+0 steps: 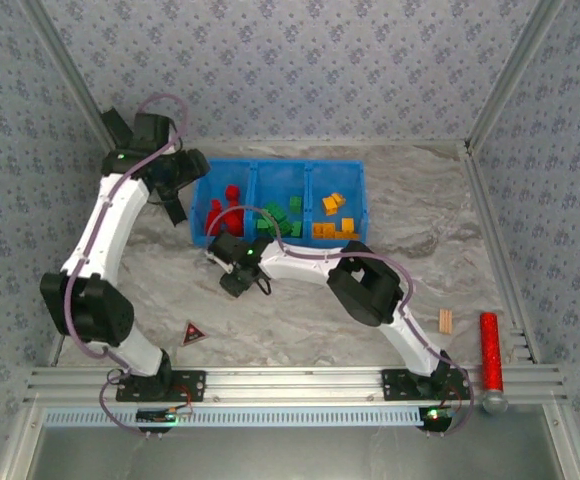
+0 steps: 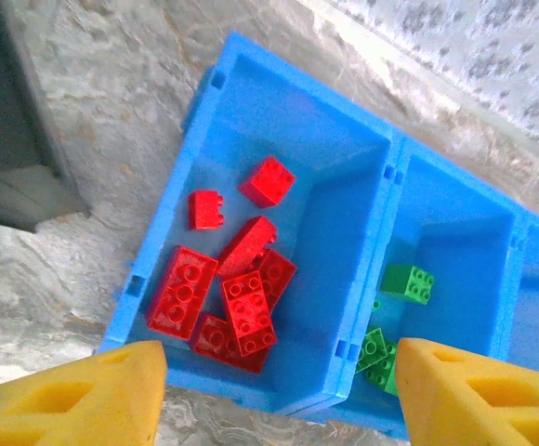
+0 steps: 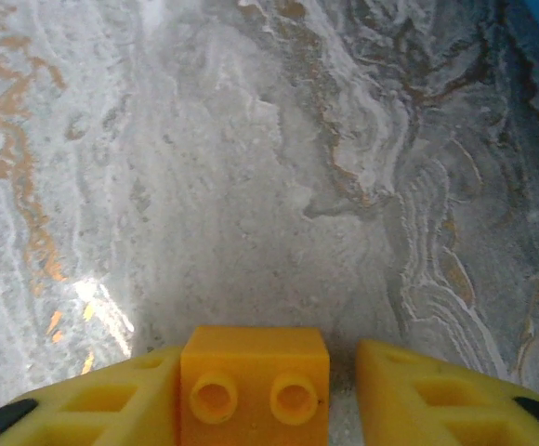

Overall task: Sort the legos into containers by color
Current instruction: Pick up the lego from the center of the table, then place the lego in the container.

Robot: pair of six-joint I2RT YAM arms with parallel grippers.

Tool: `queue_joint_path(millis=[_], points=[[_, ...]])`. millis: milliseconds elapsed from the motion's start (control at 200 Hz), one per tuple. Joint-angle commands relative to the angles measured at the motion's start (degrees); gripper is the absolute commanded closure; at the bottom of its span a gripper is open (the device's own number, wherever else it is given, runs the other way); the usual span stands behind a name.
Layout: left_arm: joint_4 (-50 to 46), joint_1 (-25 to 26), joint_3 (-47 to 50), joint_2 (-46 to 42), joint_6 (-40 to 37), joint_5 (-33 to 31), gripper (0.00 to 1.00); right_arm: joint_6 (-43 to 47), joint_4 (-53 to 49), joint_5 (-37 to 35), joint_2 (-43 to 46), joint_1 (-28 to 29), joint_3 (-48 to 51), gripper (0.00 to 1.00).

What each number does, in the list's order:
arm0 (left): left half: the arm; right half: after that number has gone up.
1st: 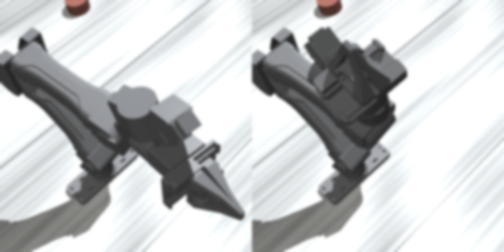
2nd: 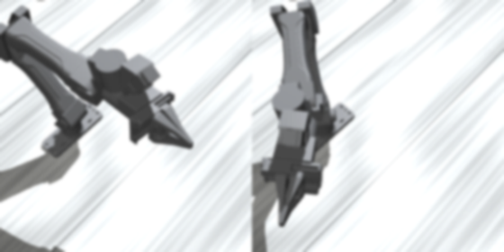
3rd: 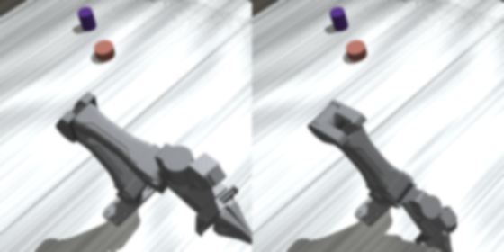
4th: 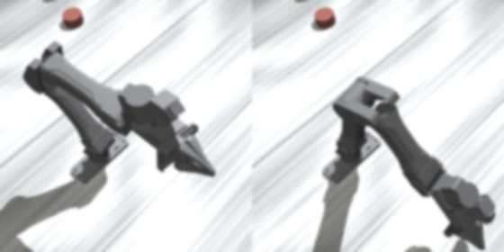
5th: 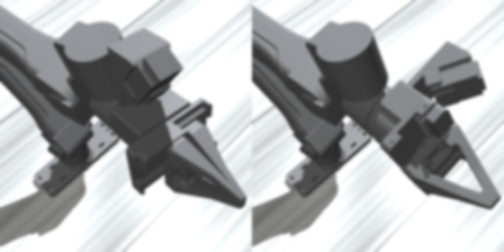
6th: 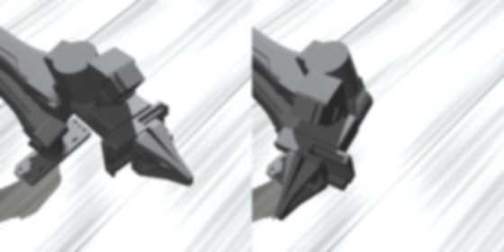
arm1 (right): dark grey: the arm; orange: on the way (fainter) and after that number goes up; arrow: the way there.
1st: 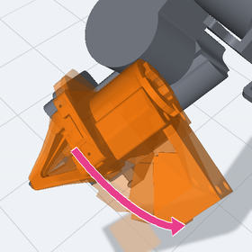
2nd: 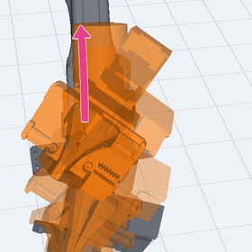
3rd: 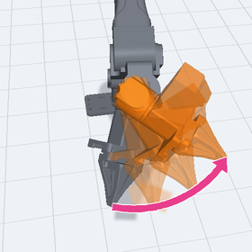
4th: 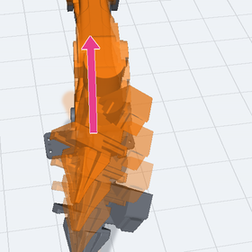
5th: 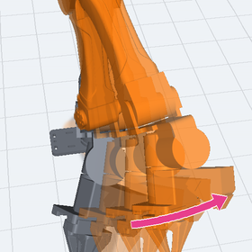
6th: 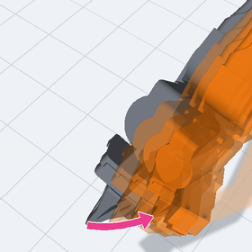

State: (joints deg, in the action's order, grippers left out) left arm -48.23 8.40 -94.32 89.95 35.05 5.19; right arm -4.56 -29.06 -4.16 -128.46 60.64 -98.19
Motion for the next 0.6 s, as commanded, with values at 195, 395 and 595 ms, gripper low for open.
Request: queue_joint_path(millis=[195,395,595], points=[[-4.66,-6.10,6.48,-10.82,-7.10,-0.39,0.30,-0.04,-4.85,-2.38,5.59,-0.19,4.41,0.69],[-0.82,-8.86,14.52,-19.21,-12.06,-2.80,0.19,-1.81,-7.78,-4.52,25.45,-5.59,14.91,0.70],[2.06,-9.96,18.21,-22.18,-14.81,-0.09,0.14,0.15,-6.33,-7.39,36.28,-16.52,19.55,0.70]])
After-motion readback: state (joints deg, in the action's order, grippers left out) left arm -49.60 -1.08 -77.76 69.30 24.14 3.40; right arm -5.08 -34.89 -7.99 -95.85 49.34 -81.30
